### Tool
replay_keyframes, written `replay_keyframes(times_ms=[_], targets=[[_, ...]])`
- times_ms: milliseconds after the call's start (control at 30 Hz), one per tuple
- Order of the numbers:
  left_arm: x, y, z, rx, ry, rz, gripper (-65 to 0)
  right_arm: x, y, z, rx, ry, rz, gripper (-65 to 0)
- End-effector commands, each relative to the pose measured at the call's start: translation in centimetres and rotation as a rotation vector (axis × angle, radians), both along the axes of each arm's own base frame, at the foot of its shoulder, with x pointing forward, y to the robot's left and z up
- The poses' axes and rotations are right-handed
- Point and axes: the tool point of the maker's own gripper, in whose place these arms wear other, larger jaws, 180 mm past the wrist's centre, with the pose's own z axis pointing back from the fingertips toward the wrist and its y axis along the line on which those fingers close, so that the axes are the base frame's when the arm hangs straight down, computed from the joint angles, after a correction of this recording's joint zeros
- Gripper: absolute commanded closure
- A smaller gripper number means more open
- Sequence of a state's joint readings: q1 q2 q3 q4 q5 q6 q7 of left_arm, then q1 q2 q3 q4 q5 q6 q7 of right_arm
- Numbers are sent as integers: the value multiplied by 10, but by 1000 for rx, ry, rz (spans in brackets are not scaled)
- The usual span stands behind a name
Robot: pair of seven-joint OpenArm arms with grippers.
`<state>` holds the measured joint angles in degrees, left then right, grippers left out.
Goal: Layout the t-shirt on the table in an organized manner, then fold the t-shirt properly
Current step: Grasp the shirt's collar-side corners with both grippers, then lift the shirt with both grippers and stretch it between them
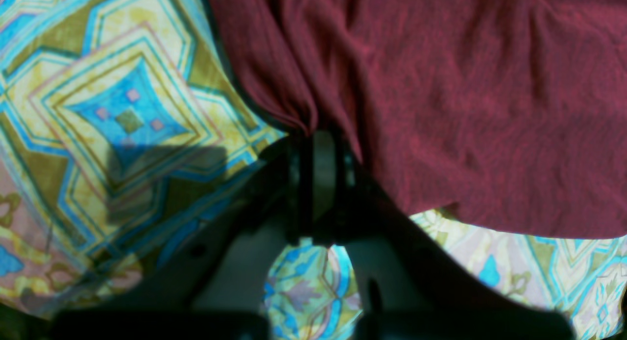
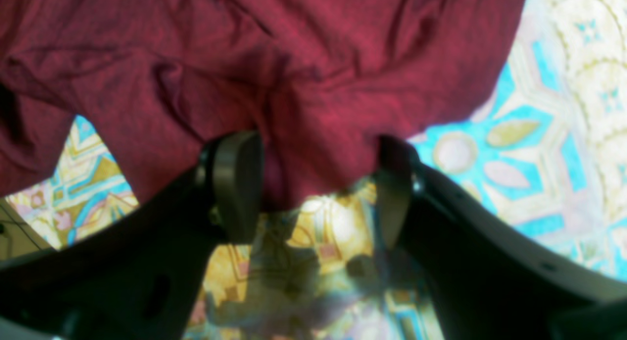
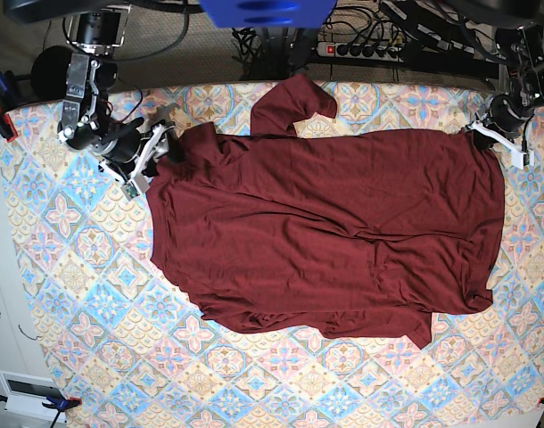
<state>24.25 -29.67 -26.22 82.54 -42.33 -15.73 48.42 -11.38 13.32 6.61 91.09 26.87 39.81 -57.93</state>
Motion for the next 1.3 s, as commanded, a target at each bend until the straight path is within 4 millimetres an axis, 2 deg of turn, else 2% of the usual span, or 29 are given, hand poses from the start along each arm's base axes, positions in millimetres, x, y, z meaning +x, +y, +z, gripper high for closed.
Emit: replay_keyframes(times_ms=[0,233,300,367,400,467,567,800,900,1033,1267], targets=[[-1,2,2,8,14,-13,0,-6,1,-5,-22,32,23,-298],[-2,2,2,5,14,-12,0,-7,1,-5,-26,35,27,-75],[-1,2,3,8,13,-14,0,-7,2,0,-26,22,31,-35],[0,2,4,11,8,-23,0,2,10,18,15,-37,38,-33],[2,0,8,22,0,-45,0,4,7,27,28,-61,28,-33],[-2,-4,15,39,-2,-121,0,-7,-17,35,17,-67,-9,-32],[-3,-16,25,50,-19,-206,0,-14,-40,47,8,-86,-45,-32],[-7,-9,34,94,3,-300,0,-30,-81,63,-26,-87,-93,-32],[-23,-2,35,112,45,-359,0,-46,-96,67,-60,-73,-114,-32],[-21,2,44,135,44,-419,0,-59,-99,67,-91,-40,-105,-32],[-11,40,82,186,-80,-310,0,-64,-99,66,-115,-10,-88,-32]])
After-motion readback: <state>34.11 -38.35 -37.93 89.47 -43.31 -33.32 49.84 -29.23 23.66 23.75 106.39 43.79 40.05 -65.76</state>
